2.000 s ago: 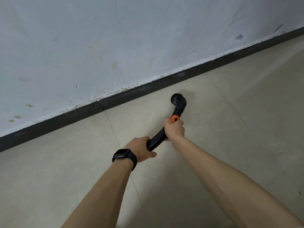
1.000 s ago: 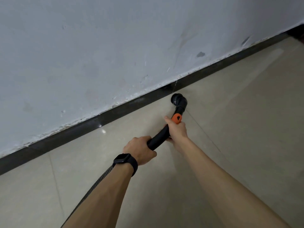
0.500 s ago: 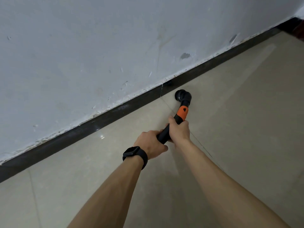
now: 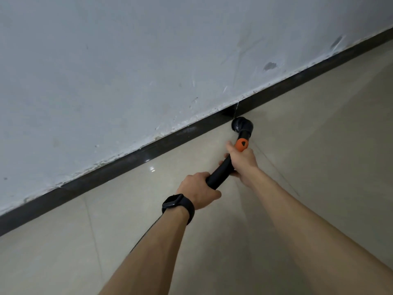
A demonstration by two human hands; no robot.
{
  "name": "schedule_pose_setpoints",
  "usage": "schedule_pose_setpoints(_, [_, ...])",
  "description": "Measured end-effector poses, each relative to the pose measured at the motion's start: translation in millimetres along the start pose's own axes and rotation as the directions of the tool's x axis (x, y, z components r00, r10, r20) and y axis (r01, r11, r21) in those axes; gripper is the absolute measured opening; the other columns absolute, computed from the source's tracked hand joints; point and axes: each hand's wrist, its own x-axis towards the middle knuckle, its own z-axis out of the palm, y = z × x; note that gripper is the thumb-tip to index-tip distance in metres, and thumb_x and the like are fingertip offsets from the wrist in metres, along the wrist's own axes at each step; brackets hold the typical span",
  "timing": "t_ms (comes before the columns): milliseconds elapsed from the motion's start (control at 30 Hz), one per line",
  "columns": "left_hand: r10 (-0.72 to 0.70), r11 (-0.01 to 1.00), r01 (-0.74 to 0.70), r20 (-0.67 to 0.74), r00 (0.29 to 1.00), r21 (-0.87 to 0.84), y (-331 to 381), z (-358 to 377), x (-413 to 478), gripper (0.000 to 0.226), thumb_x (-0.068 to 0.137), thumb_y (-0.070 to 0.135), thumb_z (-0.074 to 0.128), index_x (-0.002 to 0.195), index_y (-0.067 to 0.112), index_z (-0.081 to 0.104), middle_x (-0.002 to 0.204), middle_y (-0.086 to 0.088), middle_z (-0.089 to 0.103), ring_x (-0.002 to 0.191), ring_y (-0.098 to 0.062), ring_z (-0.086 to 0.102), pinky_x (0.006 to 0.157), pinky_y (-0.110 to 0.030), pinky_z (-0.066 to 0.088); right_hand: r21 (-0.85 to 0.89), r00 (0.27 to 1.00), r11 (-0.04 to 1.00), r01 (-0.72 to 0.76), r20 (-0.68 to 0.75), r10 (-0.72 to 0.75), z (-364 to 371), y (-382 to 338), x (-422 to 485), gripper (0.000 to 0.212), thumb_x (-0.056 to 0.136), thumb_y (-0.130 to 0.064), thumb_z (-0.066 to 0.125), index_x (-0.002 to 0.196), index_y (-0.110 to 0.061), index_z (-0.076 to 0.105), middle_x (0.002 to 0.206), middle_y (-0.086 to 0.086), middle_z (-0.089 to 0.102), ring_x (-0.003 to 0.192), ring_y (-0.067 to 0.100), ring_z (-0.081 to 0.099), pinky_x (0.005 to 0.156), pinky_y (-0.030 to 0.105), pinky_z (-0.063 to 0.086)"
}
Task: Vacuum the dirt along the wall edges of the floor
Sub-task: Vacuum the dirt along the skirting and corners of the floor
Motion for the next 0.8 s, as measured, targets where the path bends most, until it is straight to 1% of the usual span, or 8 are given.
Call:
schedule_pose_setpoints(100, [-0.034,0.999,0.034,0.012,0.999,-0.038,-30.4,-10.7,-21.0,0.022,0.070,0.038,0.070,0.088,0.030,0.058,0.073,0.004,0.062,0.066,-0.016,0.062,0.057,-0.028,0.052,-0.003,1.000,1.000,-0.008,0.025,0.008,29.4,11.0,-16.1,0.059,0.096,-0.045,0.067,0.138,-0.011,0.044,0.101,0.008,0.070,0.063,0.017,0.076,0.055,0.032,0.060])
schedule_pose_setpoints(200, [-0.050,0.998,0.051,0.010,0.999,-0.043,-60.8,-22.7,-40.2,0.021,0.071,0.036,0.070,0.086,0.030,0.057,0.072,0.004,0.060,0.062,-0.014,0.059,0.051,-0.023,0.043,-0.003,0.999,1.000,-0.022,0.030,0.022,58.3,21.7,-38.3,0.054,0.100,-0.045,0.062,0.135,-0.010,0.042,0.099,0.008,0.069,0.068,0.022,0.076,0.058,0.033,0.060])
schedule_pose_setpoints(267, [-0.063,0.997,0.064,0.028,0.998,-0.052,-81.4,-29.2,-54.9,0.022,0.072,0.035,0.071,0.090,0.030,0.058,0.073,0.004,0.061,0.061,-0.013,0.059,0.049,-0.023,0.043,-0.013,0.999,0.999,-0.032,0.040,0.032,75.6,31.9,-55.8,0.050,0.101,-0.044,0.060,0.133,-0.011,0.040,0.099,0.009,0.068,0.073,0.024,0.075,0.061,0.035,0.061])
schedule_pose_setpoints(500, [-0.132,0.990,0.133,0.049,0.990,-0.038,-158.4,-53.2,-120.0,0.023,0.072,0.034,0.071,0.090,0.030,0.058,0.075,0.004,0.062,0.064,-0.014,0.060,0.052,-0.023,0.043,-0.074,0.991,0.996,-0.051,0.122,0.060,139.7,75.2,-120.5,0.050,0.101,-0.046,0.060,0.131,-0.012,0.037,0.099,0.010,0.068,0.081,0.030,0.076,0.076,0.047,0.065])
schedule_pose_setpoints(567, [-0.165,0.986,0.167,0.062,0.984,-0.030,-183.3,-64.0,-138.5,0.022,0.072,0.033,0.071,0.090,0.031,0.058,0.075,0.004,0.062,0.067,-0.014,0.060,0.054,-0.023,0.043,-0.067,0.987,0.994,-0.090,0.131,0.098,160.2,86.0,-137.6,0.051,0.102,-0.048,0.057,0.132,-0.012,0.038,0.101,0.011,0.068,0.084,0.030,0.075,0.070,0.045,0.065])
schedule_pose_setpoints(633, [-0.213,0.977,0.213,0.068,0.975,0.010,-210.3,-75.3,-157.0,0.023,0.071,0.032,0.072,0.089,0.032,0.058,0.077,0.004,0.062,0.072,-0.014,0.060,0.059,-0.025,0.045,-0.007,0.979,0.989,-0.148,0.142,0.148,181.3,97.4,-155.7,0.045,0.104,-0.047,0.052,0.130,-0.013,0.038,0.096,0.010,0.066,0.078,0.028,0.073,0.060,0.037,0.062])
schedule_pose_setpoints(700, [-0.283,0.959,0.280,0.084,0.956,0.041,-238.6,-85.2,-176.3,0.023,0.069,0.030,0.072,0.088,0.032,0.059,0.079,0.004,0.064,0.075,-0.014,0.061,0.064,-0.026,0.048,0.030,0.967,0.981,-0.194,0.174,0.186,203.2,111.2,-172.8,0.041,0.105,-0.045,0.050,0.129,-0.014,0.036,0.097,0.011,0.064,0.078,0.029,0.072,0.060,0.037,0.060])
schedule_pose_setpoints(800, [-0.371,0.928,0.361,0.118,0.921,0.096,-278.8,-99.6,-204.5,0.022,0.066,0.024,0.071,0.082,0.031,0.059,0.079,0.003,0.065,0.075,-0.014,0.061,0.060,-0.024,0.043,0.079,0.936,0.958,-0.276,0.247,0.250,233.2,133.0,-194.0,0.043,0.103,-0.040,0.057,0.133,-0.013,0.041,0.099,0.012,0.065,0.091,0.034,0.073,0.063,0.040,0.061])
